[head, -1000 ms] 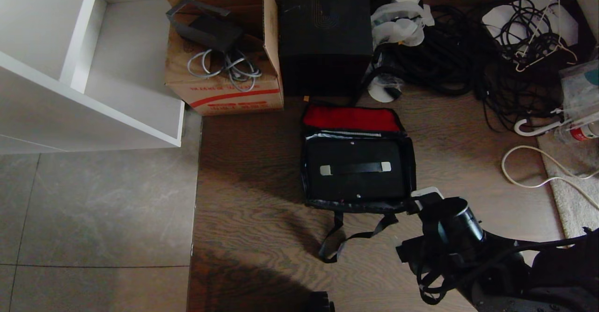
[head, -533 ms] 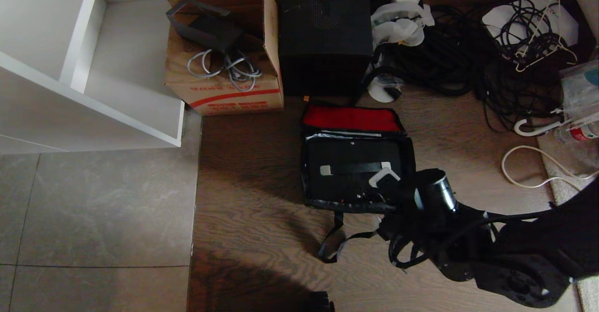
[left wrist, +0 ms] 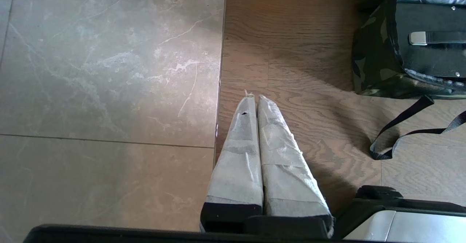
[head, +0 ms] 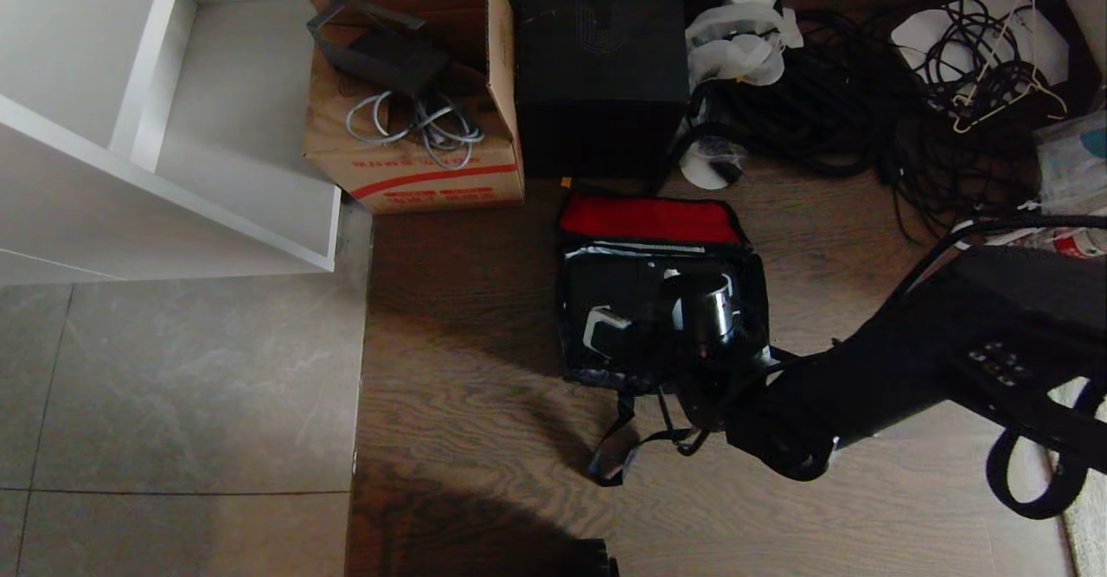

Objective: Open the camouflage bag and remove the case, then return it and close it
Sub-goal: Grip the handle

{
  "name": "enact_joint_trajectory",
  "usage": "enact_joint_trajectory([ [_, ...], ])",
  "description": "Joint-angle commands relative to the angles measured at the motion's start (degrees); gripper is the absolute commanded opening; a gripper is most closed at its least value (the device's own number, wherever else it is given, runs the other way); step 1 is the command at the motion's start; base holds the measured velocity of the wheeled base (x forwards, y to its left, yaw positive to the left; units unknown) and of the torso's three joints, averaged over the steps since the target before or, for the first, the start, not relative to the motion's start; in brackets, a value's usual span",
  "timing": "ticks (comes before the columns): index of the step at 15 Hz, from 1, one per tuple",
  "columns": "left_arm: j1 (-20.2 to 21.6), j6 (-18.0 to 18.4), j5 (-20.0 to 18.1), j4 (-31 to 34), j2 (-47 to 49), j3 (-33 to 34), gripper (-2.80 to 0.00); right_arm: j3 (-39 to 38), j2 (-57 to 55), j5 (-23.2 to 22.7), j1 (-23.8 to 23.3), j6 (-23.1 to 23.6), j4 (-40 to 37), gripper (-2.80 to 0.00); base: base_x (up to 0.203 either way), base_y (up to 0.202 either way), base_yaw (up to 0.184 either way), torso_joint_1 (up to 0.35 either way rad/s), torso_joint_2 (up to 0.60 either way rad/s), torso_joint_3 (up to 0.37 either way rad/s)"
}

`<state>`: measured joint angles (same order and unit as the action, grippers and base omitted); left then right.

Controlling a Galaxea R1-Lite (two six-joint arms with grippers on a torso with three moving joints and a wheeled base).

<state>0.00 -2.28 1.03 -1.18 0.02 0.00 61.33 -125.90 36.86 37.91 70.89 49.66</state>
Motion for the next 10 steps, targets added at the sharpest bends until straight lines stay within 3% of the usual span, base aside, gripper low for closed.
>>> enact_joint_trajectory([
  [1,0.0,-0.09,0.03,-0.05,-0.07,0.53,-2.8,3.95,-5.61,4.01,-0.91,16.44,6.24,0.0,0.0,0.0,0.0,0.0,0.0,0.0],
  [4,0.0,-0.08,0.03,-0.05,-0.03,0.53,-2.8,4.21,-8.48,8.62,-1.17,15.79,10.77,0.0,0.0,0.0,0.0,0.0,0.0,0.0],
  [10,0.0,-0.01,0.03,-0.05,-0.02,0.53,-2.8,5.8,-8.74,9.81,-1.17,13.65,11.88,0.0,0.0,0.0,0.0,0.0,0.0,0.0],
])
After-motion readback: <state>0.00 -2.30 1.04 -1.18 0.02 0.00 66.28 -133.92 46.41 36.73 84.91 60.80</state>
